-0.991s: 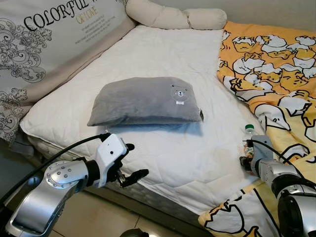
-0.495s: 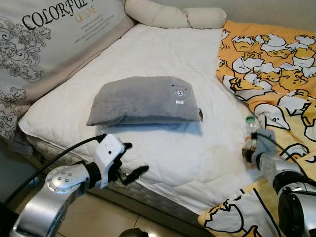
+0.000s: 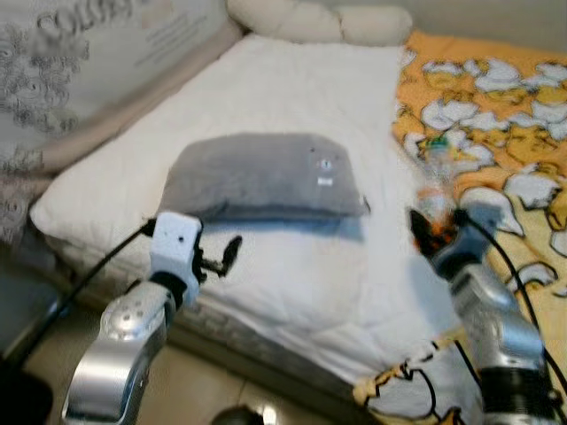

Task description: Clean up the room

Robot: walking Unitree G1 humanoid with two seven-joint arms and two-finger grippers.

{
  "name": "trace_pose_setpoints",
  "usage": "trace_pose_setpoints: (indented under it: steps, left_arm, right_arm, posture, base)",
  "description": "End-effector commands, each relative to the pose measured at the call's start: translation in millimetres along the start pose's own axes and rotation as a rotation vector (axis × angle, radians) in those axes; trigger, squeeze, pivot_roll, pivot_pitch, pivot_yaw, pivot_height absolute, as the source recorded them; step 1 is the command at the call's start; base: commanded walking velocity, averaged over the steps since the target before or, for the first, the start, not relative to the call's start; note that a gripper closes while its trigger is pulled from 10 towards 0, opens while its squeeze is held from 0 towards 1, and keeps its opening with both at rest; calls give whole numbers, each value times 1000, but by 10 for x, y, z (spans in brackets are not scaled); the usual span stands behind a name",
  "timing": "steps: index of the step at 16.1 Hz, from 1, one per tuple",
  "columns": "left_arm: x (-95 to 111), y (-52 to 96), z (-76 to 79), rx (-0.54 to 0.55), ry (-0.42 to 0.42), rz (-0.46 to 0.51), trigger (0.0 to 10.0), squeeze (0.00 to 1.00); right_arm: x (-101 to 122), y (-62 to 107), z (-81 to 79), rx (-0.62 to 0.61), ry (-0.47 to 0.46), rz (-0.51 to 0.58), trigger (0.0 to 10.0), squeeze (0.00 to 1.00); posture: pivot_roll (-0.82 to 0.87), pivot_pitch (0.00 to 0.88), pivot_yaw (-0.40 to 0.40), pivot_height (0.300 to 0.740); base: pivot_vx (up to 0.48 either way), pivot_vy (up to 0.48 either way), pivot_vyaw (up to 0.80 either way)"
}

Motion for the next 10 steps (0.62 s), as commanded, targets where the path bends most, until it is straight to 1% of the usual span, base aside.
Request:
trace_pose_setpoints:
  steps: [1, 3, 4, 5, 6, 7, 9, 10]
  left_arm:
    - [43, 8, -108, 66, -45, 20, 10000, 0]
    - [31, 9, -201, 132, -74, 13, 10000, 0]
    - [-3, 31, -245, 180, -67, 4, 10000, 0]
    - [-40, 38, -233, 181, -58, -7, 10000, 0]
    - [-50, 33, -230, 184, -77, -11, 10000, 0]
    - [-55, 10, -207, 178, -58, -11, 10000, 0]
    - [-64, -24, -201, 187, -87, -13, 10000, 0]
    - [-50, -35, -197, 187, -91, -6, 10000, 0]
  right_arm:
    - [58, 56, -220, 74, -4, 40, 10000, 0]
    - [-18, 137, -374, 101, -11, 26, 10000, 0]
    - [-78, 203, -448, 113, -6, -6, 10000, 0]
    - [-96, 251, -504, 128, 14, -28, 10000, 0]
    - [-101, 261, -534, 142, 23, -34, 10000, 0]
    - [-91, 254, -561, 147, 36, -35, 10000, 0]
    - [-75, 237, -523, 98, 54, -32, 10000, 0]
    - [-91, 233, -520, 88, 28, -52, 10000, 0]
  posture:
    - [-12, 0, 42, 740]
    - [-8, 0, 39, 740]
    - [-12, 0, 44, 740]
    - [-16, 0, 48, 740]
    - [-16, 0, 48, 740]
    - [-22, 0, 48, 740]
    - [-32, 0, 51, 740]
    - [-31, 0, 49, 740]
  base:
    - [0, 0, 800]
    - [0, 0, 797]
    - [0, 0, 788]
    - [0, 0, 788]
    - [0, 0, 781]
    - [0, 0, 781]
    - [0, 0, 791]
    - [0, 0, 794]
Point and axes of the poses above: a point about 5 cm out from each wrist's last joint towards the gripper, its own y axis pointing back from the gripper into the wrist, its own x axis along the axis of the wrist's last joint, z = x × y, the point moved 3 cm from there along -y, pointing out of the wrist towards the gripper, and after that the axes turned 8 degrees about y, right-handed, at the moved point
